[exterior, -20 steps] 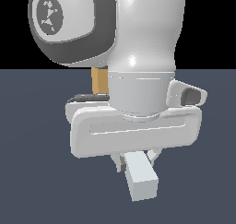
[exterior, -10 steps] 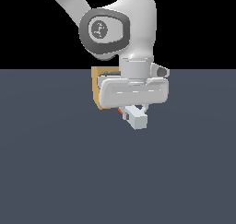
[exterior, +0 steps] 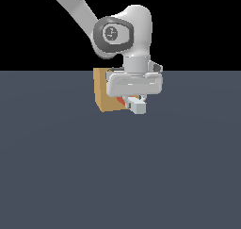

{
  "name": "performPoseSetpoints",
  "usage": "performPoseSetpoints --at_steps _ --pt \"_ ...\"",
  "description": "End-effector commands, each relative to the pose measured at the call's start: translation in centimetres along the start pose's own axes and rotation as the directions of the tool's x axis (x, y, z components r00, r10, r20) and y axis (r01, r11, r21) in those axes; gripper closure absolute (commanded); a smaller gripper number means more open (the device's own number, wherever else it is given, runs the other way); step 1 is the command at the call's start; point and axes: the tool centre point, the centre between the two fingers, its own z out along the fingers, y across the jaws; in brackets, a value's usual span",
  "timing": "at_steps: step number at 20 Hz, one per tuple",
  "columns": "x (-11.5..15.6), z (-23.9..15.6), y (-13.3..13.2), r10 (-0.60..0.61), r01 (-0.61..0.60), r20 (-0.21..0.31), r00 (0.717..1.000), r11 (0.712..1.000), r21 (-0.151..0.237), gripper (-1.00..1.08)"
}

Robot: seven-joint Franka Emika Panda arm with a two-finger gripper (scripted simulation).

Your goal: Insert the peg into the horizontal hole in a box.

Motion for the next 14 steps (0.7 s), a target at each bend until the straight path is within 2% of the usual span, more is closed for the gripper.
performPoseSetpoints --at_steps 1,14 --pt "0.64 -0.27 0.40 -0.003 0.003 0.001 1.000 1.000 -0.002 1.08" --pt "0.22 -0.32 0.44 -0.003 0.003 0.001 1.000 1.000 -0.004 1.08"
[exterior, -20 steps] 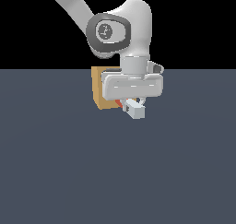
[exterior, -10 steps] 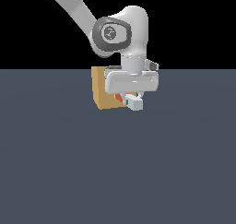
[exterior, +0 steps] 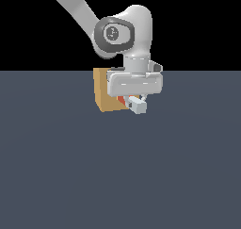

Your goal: Insert the peg into the horizontal hole in a box.

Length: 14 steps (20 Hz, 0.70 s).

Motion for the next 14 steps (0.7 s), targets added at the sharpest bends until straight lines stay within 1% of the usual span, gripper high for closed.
performPoseSetpoints --at_steps 1,5,8,11,14 --pt "0.0 -0.3 0.2 -0.001 0.001 0.000 1.000 1.000 -0.005 1.08" --pt "0.2 -0.1 0.0 -0.001 0.001 0.000 1.000 1.000 -0.001 1.08" --pt "1.1 -0.1 0.0 -0.001 0.001 0.000 1.000 1.000 -0.001 1.08" --pt "2.9 -0.1 -0.1 -0.001 0.001 0.000 1.000 1.000 -0.002 1.08" --pt "5.4 -0.1 -0.1 -0.001 0.001 0.000 1.000 1.000 -0.003 1.08"
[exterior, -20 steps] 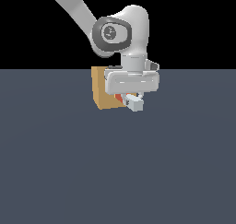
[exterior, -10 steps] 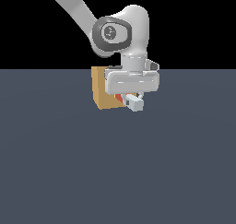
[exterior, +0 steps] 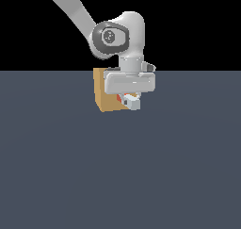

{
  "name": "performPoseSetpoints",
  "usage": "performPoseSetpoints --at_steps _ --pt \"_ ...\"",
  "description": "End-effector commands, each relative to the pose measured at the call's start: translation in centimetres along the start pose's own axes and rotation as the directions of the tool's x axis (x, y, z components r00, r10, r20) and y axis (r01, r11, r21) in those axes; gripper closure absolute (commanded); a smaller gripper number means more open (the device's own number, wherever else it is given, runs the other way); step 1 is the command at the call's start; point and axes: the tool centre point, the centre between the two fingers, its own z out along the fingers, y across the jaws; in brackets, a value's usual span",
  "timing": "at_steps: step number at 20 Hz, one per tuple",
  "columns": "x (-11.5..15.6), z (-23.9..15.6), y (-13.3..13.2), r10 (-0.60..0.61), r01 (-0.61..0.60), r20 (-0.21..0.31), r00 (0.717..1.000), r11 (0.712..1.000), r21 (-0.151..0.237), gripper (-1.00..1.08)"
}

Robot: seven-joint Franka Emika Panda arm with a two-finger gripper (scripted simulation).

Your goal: Insert the peg into the horizontal hole in a box.

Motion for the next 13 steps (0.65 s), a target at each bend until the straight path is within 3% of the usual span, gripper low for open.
performPoseSetpoints --at_steps 1,7,13 --pt "2.4 -0.2 0.1 -0.002 0.002 0.000 1.000 1.000 -0.003 1.08" --pt "6.3 -0.3 0.1 -0.002 0.002 0.000 1.000 1.000 -0.005 1.08" --pt "7.1 -0.3 0.3 -0.002 0.002 0.000 1.000 1.000 -0.005 1.08"
